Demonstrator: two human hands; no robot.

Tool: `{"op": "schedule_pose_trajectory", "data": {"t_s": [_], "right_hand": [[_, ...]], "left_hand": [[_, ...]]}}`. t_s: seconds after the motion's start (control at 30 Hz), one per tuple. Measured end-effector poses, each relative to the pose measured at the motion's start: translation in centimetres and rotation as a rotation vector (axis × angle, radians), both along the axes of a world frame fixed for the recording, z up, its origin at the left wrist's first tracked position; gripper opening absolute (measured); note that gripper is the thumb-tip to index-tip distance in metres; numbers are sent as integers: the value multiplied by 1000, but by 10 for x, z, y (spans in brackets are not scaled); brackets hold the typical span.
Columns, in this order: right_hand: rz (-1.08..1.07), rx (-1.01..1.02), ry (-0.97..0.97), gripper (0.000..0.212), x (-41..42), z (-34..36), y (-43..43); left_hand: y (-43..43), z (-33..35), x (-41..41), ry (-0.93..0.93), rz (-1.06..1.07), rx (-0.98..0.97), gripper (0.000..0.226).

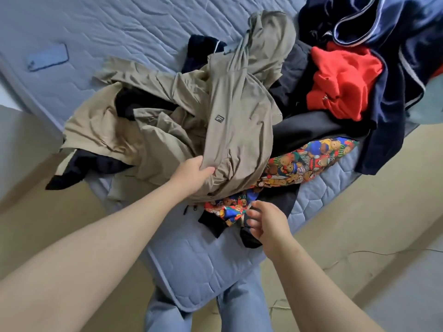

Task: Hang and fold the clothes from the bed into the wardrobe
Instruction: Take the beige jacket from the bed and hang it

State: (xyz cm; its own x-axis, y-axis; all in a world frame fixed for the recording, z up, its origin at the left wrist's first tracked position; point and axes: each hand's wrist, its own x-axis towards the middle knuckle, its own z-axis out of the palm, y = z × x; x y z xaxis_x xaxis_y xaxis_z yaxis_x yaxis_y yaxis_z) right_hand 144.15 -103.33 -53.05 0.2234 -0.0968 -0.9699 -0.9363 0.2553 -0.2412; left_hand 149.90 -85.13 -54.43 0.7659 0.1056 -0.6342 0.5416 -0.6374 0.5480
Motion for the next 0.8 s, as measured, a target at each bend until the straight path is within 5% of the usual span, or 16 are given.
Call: {"op": "schedule_pose_trajectory", "data": {"t_s": [0.23, 0.47, 0.6, 0.8], "right_hand": [[48, 29, -232, 9, 16, 75, 61], [66, 86, -289, 24, -1, 141, 111], [126, 221, -278, 54, -15, 160, 134], [260, 46, -375, 34, -26, 172, 163]], "left_hand": [[51, 88, -25, -141, 106, -252, 13], [92, 159, -80, -226, -53, -347, 19], [108, 194, -106, -80, -184, -503, 22], [149, 212, -113, 245, -108, -522, 18]]}}
